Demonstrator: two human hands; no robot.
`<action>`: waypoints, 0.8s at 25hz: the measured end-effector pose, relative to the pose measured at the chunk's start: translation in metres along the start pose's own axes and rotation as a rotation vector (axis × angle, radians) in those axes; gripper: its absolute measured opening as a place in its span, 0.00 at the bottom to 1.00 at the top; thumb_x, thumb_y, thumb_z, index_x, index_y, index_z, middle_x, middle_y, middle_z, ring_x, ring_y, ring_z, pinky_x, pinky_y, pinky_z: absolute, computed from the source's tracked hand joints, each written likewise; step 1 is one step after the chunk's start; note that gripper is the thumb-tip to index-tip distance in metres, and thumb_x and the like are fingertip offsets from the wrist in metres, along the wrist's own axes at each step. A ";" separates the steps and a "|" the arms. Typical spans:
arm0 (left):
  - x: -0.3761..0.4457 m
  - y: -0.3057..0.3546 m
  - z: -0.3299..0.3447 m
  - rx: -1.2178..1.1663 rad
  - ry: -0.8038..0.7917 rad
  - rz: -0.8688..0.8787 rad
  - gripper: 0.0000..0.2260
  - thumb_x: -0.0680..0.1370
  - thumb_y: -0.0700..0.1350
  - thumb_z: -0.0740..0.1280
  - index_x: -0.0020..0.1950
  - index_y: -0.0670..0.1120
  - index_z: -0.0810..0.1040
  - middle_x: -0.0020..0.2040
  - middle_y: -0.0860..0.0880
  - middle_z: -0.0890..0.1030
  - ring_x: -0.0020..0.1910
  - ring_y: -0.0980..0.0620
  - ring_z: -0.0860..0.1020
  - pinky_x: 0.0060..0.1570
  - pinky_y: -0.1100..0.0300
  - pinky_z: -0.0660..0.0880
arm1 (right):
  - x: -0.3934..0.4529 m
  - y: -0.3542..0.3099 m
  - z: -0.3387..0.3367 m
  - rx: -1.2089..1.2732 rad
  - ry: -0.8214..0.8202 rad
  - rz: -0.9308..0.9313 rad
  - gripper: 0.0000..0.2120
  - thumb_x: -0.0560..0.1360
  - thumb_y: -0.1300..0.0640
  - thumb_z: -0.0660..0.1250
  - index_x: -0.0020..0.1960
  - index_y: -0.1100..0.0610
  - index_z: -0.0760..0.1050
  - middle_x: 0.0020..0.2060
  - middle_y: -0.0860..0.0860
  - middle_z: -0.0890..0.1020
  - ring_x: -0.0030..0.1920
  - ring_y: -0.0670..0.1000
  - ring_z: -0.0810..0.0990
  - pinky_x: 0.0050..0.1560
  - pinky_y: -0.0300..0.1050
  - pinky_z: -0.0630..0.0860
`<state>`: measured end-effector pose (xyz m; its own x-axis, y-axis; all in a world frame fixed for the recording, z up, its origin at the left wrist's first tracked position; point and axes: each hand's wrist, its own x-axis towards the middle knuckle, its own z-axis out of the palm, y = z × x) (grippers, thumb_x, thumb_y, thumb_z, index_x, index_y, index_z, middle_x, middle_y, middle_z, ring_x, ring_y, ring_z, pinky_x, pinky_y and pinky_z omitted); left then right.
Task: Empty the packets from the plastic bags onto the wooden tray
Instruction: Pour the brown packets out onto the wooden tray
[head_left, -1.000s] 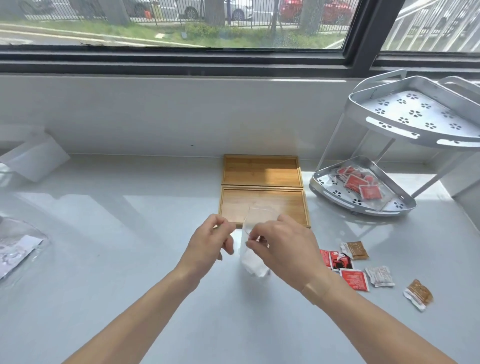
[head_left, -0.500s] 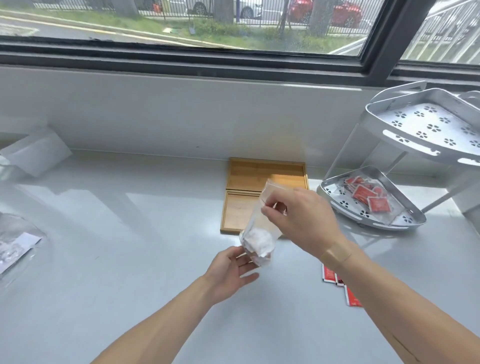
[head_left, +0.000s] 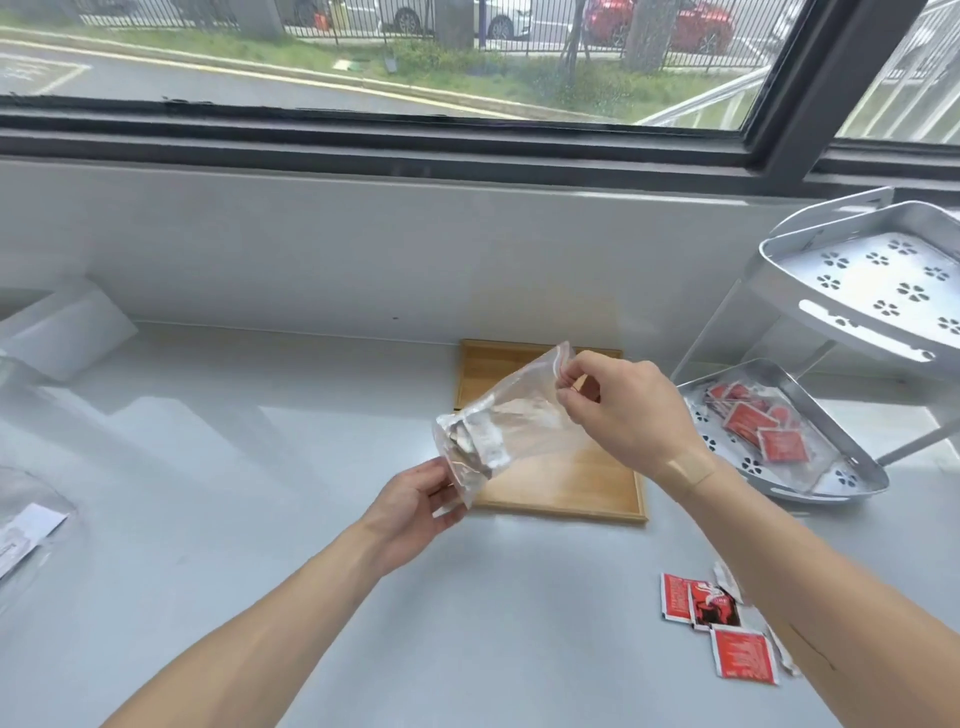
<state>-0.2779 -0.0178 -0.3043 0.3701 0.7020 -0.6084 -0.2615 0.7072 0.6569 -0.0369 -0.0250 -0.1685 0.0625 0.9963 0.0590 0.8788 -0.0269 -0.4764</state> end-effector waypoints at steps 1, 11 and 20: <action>0.005 0.008 0.001 0.056 0.036 0.013 0.11 0.80 0.39 0.61 0.49 0.46 0.83 0.43 0.48 0.84 0.40 0.53 0.79 0.47 0.56 0.73 | 0.011 0.004 0.003 -0.001 -0.009 0.018 0.04 0.75 0.52 0.65 0.47 0.49 0.79 0.40 0.47 0.85 0.46 0.56 0.80 0.46 0.52 0.78; 0.084 0.097 0.025 0.575 0.316 0.181 0.06 0.79 0.42 0.68 0.42 0.47 0.77 0.35 0.52 0.80 0.27 0.60 0.78 0.38 0.60 0.74 | 0.102 0.070 0.059 0.265 -0.041 0.350 0.01 0.71 0.54 0.70 0.43 0.48 0.80 0.43 0.49 0.85 0.49 0.54 0.81 0.51 0.48 0.77; 0.151 0.139 0.055 1.039 0.413 0.305 0.08 0.78 0.44 0.68 0.39 0.48 0.77 0.35 0.49 0.76 0.38 0.48 0.73 0.42 0.57 0.71 | 0.125 0.139 0.116 0.681 0.004 0.722 0.08 0.70 0.57 0.75 0.34 0.53 0.78 0.36 0.53 0.83 0.36 0.54 0.80 0.41 0.47 0.77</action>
<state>-0.2093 0.1820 -0.2802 0.0481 0.9411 -0.3346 0.6397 0.2282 0.7340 0.0384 0.1054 -0.3292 0.4788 0.7588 -0.4416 0.1699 -0.5736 -0.8013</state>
